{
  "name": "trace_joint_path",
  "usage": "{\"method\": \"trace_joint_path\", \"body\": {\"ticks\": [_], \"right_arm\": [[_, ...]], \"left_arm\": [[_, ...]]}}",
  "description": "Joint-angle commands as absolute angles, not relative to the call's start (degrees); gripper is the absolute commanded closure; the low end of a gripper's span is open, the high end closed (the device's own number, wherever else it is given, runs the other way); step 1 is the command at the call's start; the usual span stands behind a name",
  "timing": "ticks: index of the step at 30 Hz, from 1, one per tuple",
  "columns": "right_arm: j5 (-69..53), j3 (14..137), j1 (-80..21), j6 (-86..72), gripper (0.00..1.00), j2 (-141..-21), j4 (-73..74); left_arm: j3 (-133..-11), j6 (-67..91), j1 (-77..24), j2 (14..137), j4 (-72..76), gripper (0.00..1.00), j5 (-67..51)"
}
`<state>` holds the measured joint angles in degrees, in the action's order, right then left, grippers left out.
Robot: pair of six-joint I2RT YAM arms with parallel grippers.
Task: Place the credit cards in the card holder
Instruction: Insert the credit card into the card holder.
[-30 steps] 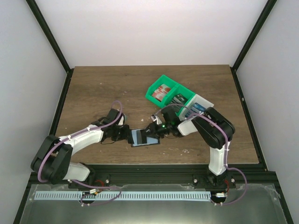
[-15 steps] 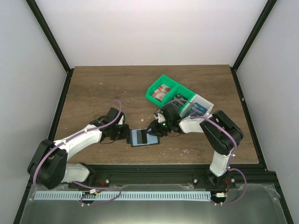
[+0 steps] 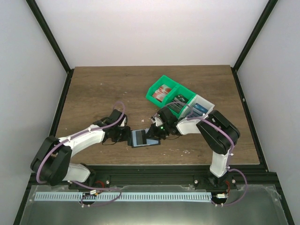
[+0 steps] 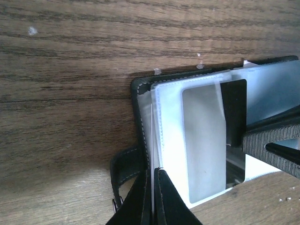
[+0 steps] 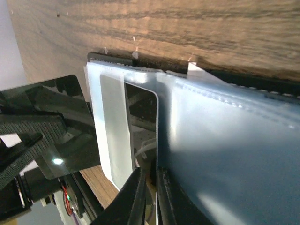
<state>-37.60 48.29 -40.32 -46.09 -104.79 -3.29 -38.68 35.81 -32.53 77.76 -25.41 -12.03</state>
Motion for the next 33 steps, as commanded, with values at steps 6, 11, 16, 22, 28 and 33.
{"method": "trace_joint_path", "body": {"ticks": [6,11,16,22,28,33], "right_arm": [[-39.9,50.8,-41.6,-45.8,0.99,-108.2,-5.9],[-40.7,51.6,-42.6,-45.9,0.99,-109.0,-6.8],[-42.4,52.8,-43.1,-45.5,0.96,-109.6,-7.8],[-33.6,53.9,-43.0,-42.2,0.77,-104.8,-1.7],[-21.1,51.8,-42.2,-41.5,0.61,-95.4,5.3],[-29.3,45.3,-41.8,-36.0,0.46,-86.3,-3.4]], "left_arm": [[-37.3,36.7,-33.5,79.3,-23.9,1.00,-10.0],[-37.3,36.7,-33.7,79.9,-23.4,1.00,-10.2],[-37.5,36.8,-33.8,79.4,-23.3,1.00,-9.7],[-37.8,37.0,-33.8,75.5,-24.4,1.00,-7.6],[-38.0,36.8,-34.0,67.4,-22.6,1.00,-10.3],[-35.3,39.7,-34.2,60.0,-14.4,1.00,-17.0]]}}
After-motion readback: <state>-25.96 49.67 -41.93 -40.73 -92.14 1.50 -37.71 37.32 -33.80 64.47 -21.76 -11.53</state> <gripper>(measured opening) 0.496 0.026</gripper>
